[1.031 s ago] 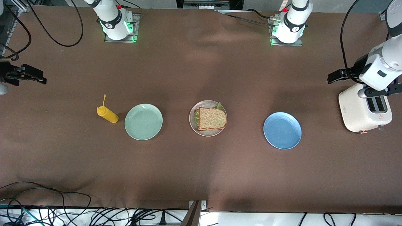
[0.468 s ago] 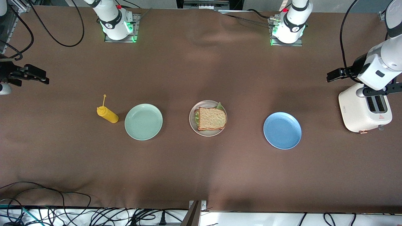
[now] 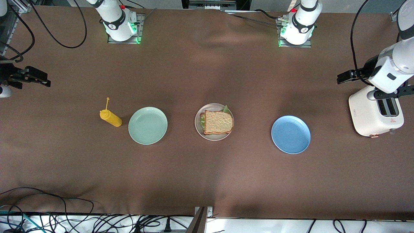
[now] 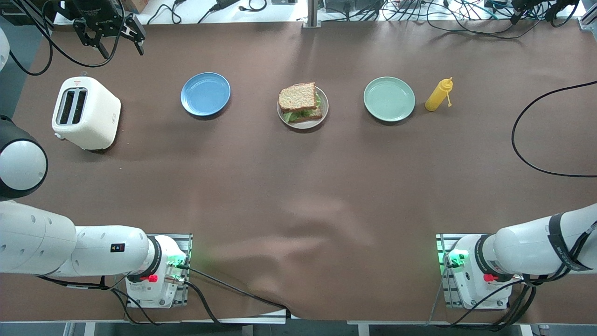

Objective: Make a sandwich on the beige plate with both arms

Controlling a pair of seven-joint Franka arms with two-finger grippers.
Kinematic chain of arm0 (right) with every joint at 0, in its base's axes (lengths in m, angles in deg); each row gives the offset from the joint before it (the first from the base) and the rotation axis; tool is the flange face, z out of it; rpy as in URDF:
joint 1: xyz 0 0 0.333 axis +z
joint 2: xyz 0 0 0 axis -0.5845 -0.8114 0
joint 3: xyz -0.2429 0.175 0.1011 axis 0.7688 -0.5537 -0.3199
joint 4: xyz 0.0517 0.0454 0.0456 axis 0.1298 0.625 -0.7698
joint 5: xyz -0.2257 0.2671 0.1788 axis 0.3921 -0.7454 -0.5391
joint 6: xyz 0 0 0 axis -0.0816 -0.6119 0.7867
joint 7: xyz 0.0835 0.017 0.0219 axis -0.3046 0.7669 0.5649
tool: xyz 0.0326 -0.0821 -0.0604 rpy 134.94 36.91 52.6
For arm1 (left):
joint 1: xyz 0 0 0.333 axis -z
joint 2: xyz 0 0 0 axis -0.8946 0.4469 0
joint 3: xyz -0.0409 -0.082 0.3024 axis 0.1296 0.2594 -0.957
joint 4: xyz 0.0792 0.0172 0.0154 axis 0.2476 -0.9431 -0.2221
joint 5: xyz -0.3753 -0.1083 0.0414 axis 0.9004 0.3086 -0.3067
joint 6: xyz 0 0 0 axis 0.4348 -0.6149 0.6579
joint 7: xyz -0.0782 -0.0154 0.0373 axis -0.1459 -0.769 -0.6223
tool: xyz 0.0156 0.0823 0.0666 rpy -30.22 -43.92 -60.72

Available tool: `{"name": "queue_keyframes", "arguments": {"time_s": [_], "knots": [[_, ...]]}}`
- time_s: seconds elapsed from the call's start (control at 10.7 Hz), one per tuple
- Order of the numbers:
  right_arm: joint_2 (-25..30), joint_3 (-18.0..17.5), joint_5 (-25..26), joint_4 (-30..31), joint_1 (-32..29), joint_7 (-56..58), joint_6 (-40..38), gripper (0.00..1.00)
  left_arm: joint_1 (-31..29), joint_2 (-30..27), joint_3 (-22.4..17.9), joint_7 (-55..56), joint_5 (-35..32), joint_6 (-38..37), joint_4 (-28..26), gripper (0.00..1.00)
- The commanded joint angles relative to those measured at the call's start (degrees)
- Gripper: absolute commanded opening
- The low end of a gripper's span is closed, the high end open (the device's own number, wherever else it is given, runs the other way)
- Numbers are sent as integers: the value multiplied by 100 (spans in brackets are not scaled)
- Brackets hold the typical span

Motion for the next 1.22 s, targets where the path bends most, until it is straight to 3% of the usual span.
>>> {"name": "queue_keyframes", "arguments": {"time_s": [0.0, 1.12], "knots": [[20, -21, -48, -94, -26, -42, -112, 100, 5, -61, -22, -98, -191, -52, -65, 100], [20, -21, -40, -94, -27, -42, -111, 100, -13, 1, -48, -134, -262, -307, 6, 100]]}}
